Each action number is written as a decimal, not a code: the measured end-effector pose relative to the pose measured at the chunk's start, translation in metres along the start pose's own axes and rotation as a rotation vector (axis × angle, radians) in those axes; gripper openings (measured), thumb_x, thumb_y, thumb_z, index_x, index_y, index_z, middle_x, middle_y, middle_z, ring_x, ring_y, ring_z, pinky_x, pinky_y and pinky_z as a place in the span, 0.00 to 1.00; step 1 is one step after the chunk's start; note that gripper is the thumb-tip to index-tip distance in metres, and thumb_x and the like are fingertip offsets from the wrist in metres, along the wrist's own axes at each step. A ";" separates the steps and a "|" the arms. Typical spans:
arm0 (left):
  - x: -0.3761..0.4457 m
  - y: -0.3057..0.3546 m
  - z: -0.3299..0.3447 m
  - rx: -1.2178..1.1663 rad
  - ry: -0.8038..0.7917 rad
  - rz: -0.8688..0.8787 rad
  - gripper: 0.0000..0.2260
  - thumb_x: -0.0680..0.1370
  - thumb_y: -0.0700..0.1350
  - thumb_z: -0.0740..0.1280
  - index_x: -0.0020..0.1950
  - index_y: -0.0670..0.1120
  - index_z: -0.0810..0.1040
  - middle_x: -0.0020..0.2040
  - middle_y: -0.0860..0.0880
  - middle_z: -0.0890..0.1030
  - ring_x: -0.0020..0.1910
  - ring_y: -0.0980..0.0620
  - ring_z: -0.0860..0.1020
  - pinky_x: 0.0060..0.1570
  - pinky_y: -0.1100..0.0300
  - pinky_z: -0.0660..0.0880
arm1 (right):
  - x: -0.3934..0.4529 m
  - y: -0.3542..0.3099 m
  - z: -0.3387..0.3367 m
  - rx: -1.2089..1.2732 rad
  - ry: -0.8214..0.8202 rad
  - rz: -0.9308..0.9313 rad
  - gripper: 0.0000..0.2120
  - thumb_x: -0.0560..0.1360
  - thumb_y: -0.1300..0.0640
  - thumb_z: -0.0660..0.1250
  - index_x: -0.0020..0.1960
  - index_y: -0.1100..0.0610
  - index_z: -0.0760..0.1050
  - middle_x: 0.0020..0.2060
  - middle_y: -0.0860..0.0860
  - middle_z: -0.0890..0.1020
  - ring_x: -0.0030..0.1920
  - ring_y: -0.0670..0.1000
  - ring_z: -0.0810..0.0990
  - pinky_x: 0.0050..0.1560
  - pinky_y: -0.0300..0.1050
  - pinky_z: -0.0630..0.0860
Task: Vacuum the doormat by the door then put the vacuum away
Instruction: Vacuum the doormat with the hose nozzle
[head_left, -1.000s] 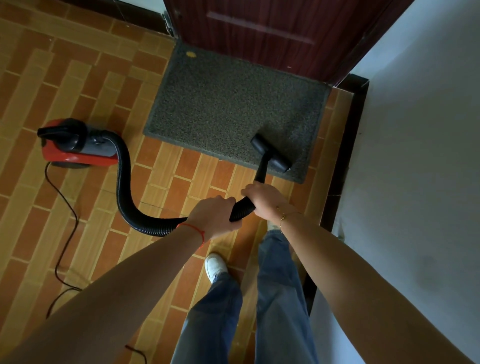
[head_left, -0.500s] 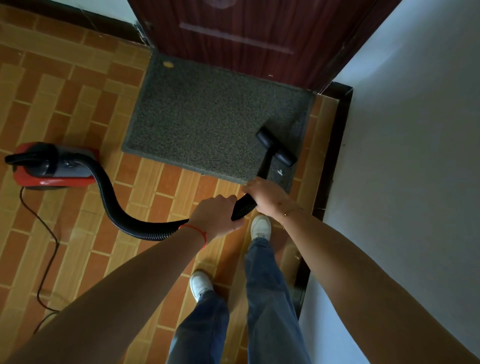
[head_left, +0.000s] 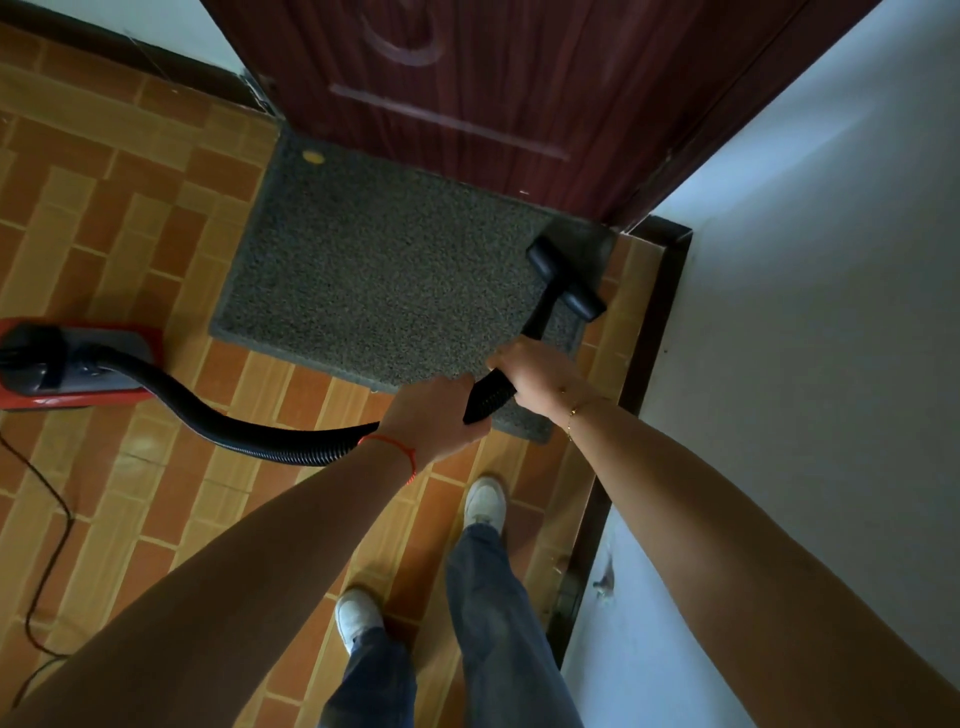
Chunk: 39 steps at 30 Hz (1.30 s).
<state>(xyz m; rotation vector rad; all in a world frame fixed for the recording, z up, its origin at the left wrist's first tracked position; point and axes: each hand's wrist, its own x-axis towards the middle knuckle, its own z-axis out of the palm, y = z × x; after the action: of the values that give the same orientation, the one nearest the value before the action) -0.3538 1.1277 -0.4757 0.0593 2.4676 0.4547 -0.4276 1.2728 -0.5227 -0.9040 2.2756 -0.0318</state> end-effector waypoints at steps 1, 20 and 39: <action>0.007 0.003 -0.004 -0.004 0.007 -0.001 0.14 0.77 0.56 0.63 0.54 0.47 0.72 0.35 0.52 0.71 0.34 0.50 0.73 0.33 0.59 0.68 | 0.004 0.007 -0.004 -0.005 -0.003 -0.007 0.11 0.73 0.67 0.67 0.53 0.56 0.74 0.53 0.53 0.79 0.56 0.55 0.79 0.53 0.54 0.79; -0.017 -0.022 -0.011 0.001 0.011 -0.051 0.13 0.75 0.57 0.64 0.49 0.48 0.71 0.32 0.53 0.70 0.31 0.51 0.72 0.27 0.61 0.66 | 0.010 -0.027 -0.015 -0.020 -0.022 -0.075 0.10 0.74 0.66 0.67 0.53 0.56 0.73 0.53 0.52 0.78 0.55 0.55 0.80 0.50 0.50 0.78; -0.220 -0.117 0.064 0.026 -0.082 -0.089 0.13 0.76 0.57 0.62 0.52 0.48 0.73 0.31 0.53 0.69 0.27 0.56 0.68 0.26 0.62 0.63 | -0.049 -0.233 0.079 -0.015 -0.072 -0.186 0.08 0.75 0.65 0.64 0.53 0.56 0.74 0.52 0.53 0.78 0.55 0.54 0.77 0.50 0.49 0.76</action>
<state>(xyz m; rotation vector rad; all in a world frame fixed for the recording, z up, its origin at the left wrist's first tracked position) -0.1316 1.0051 -0.4364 -0.0208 2.3848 0.3745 -0.2148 1.1427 -0.4948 -1.1046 2.1218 -0.0626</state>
